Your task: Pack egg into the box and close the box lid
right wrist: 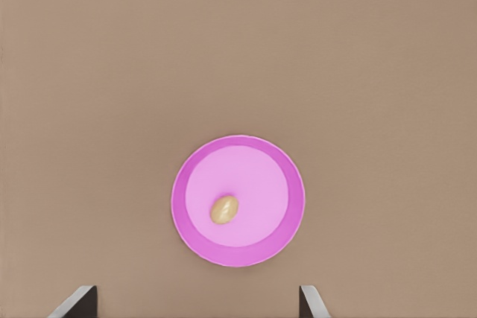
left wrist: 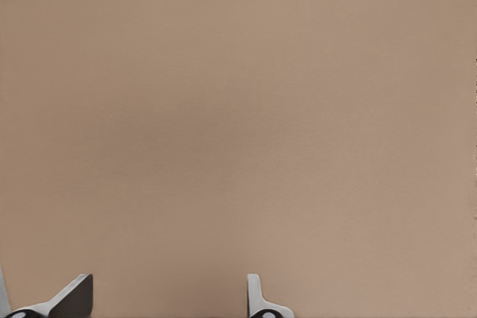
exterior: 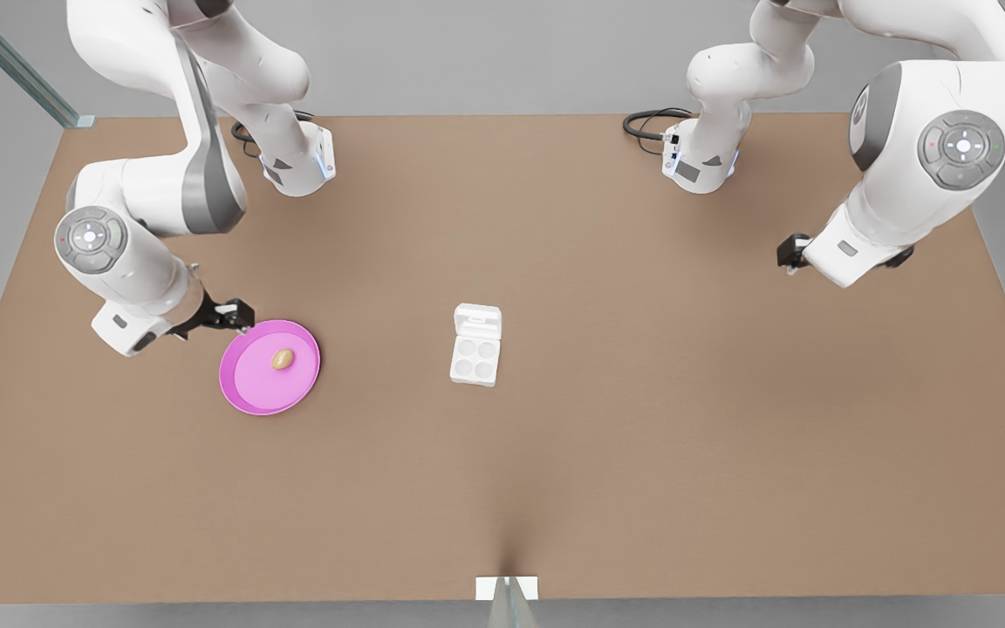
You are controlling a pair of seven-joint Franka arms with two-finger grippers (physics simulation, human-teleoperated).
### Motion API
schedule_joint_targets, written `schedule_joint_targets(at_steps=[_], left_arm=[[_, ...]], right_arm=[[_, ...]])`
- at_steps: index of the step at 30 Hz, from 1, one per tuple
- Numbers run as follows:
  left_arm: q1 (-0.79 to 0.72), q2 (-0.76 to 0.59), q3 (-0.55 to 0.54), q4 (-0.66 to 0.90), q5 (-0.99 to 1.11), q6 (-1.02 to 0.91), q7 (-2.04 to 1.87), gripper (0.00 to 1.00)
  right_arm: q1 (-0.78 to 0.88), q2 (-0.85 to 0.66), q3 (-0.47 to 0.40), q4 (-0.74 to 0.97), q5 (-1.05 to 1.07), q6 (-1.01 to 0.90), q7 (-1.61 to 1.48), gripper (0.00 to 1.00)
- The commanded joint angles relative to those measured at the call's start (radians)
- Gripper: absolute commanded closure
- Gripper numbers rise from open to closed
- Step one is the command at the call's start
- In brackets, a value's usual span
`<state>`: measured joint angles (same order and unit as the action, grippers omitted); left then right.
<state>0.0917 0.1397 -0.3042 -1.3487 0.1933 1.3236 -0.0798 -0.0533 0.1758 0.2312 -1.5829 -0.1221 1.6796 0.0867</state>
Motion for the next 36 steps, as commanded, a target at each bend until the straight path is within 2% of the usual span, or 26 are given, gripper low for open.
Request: schedule_joint_targets(at_steps=[1,4,6,8,10,12,15,18,28,36], left_arm=[[0.0,-0.002,-0.001,0.0,-0.002,0.054,0.015,0.0],[0.0,0.0,-0.001,0.0,-0.002,0.049,0.015,0.0],[0.0,0.003,-0.001,0.0,-0.002,0.045,0.017,0.0],[-0.01,0.035,-0.003,0.0,0.0,0.045,0.017,0.0],[-0.014,0.038,-0.001,0.0,0.0,0.043,0.018,0.0],[-0.014,0.038,-0.001,-0.001,0.0,0.039,0.018,0.0],[-0.014,0.04,-0.001,-0.001,0.0,0.037,0.018,0.0],[-0.014,0.041,-0.001,-0.001,0.0,0.031,0.018,0.0],[-0.014,0.044,-0.001,-0.001,0.0,0.017,0.018,0.0],[-0.014,0.044,-0.001,-0.001,0.002,0.009,0.018,0.0]], right_arm=[[0.001,-0.001,0.0,-0.002,0.012,0.042,0.039,0.0],[0.012,0.031,0.002,0.004,0.007,-0.008,0.033,0.0],[0.026,0.135,0.005,0.001,0.01,0.003,0.088,0.0],[0.02,0.225,0.003,-0.038,0.009,0.13,0.093,0.0],[0.007,0.24,0.003,-0.164,0.009,0.344,0.1,0.0],[-0.014,0.271,0.002,-0.206,-0.001,0.408,0.1,0.0],[-0.062,0.304,0.002,-0.307,-0.067,0.65,0.082,0.0],[-0.065,0.335,0.002,-0.324,-0.099,0.749,0.077,0.0],[-0.071,0.375,0.002,-0.33,-0.1,0.779,0.08,0.0],[-0.1,0.334,0.005,-0.516,-0.097,0.862,0.097,0.0]])
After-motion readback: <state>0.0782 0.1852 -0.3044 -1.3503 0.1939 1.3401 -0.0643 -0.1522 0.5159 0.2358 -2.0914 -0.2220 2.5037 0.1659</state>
